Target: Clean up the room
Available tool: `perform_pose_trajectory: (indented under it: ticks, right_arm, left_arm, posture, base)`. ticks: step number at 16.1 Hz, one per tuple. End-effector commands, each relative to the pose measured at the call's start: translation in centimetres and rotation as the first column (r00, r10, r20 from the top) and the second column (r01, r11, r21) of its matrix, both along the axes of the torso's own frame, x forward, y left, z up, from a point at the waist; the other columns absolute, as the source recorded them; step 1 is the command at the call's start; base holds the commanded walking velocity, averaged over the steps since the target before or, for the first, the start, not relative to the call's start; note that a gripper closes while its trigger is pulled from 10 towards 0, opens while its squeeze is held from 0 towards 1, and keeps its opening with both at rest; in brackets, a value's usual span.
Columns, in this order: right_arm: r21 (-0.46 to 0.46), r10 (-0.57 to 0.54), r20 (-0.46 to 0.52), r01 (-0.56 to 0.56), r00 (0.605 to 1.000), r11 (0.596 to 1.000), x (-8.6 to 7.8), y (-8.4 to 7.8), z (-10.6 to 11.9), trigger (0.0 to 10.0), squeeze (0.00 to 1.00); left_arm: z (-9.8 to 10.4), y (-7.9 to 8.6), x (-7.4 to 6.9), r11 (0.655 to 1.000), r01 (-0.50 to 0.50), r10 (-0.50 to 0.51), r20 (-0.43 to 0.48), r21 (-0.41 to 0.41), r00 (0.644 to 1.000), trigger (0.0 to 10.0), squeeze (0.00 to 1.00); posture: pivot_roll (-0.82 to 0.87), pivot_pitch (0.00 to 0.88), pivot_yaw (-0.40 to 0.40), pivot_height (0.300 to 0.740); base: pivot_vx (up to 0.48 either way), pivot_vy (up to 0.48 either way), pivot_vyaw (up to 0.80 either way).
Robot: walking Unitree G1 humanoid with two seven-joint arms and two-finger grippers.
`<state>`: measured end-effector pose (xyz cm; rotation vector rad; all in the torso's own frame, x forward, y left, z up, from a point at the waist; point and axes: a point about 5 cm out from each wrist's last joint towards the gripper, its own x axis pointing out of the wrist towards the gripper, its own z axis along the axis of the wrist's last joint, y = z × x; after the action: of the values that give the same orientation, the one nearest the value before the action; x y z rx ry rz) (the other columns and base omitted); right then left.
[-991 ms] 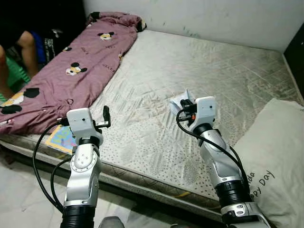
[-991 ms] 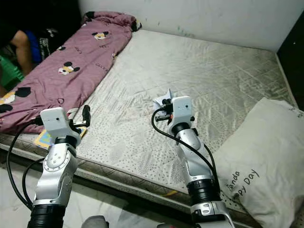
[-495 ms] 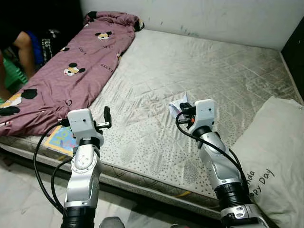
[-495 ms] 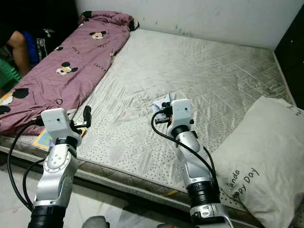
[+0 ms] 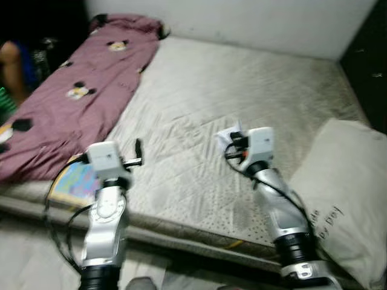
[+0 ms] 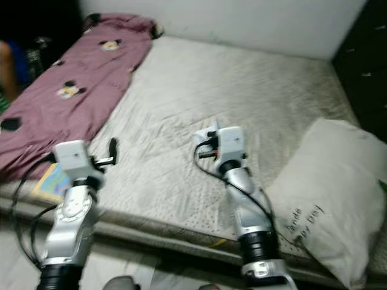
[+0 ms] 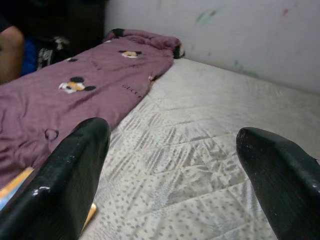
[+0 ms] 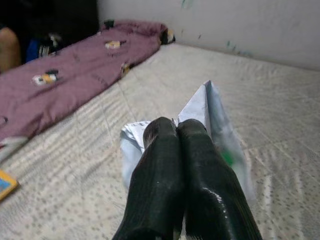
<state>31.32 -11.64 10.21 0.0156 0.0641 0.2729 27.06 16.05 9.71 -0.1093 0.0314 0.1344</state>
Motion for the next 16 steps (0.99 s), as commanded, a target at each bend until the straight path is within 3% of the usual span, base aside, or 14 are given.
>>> perform_pose_trajectory:
  ticks: [1, 9, 16]
  right_arm:
    - [-0.009, -0.023, 0.003, 0.023, 1.0, 1.0, -0.09, -0.95, 0.15, 10.0, 0.0]
    - [-0.011, -0.016, -0.008, 0.016, 1.0, 1.0, -0.1, -0.89, -0.01, 10.0, 0.0]
    - [-0.016, 0.009, -0.023, -0.009, 1.0, 1.0, -0.07, -0.51, -0.19, 10.0, 0.0]
  left_arm:
    - [0.49, -0.74, 0.22, 1.0, 0.021, -0.021, 0.016, -0.012, 1.0, 10.0, 0.0]
    - [0.51, -0.78, 0.12, 1.0, 0.019, -0.019, 0.013, -0.011, 1.0, 10.0, 0.0]
    - [0.46, -0.7, -0.04, 1.0, 0.015, -0.015, 0.011, -0.008, 1.0, 10.0, 0.0]
  posture:
    - [-0.03, 0.0, -0.002, 0.74]
    - [-0.03, 0.0, -0.003, 0.74]
    - [-0.02, 0.0, -0.011, 0.74]
  base:
    - [0.0, 0.36, -0.47]
    - [0.0, 0.363, -0.05]
    - [0.0, 0.165, -0.12]
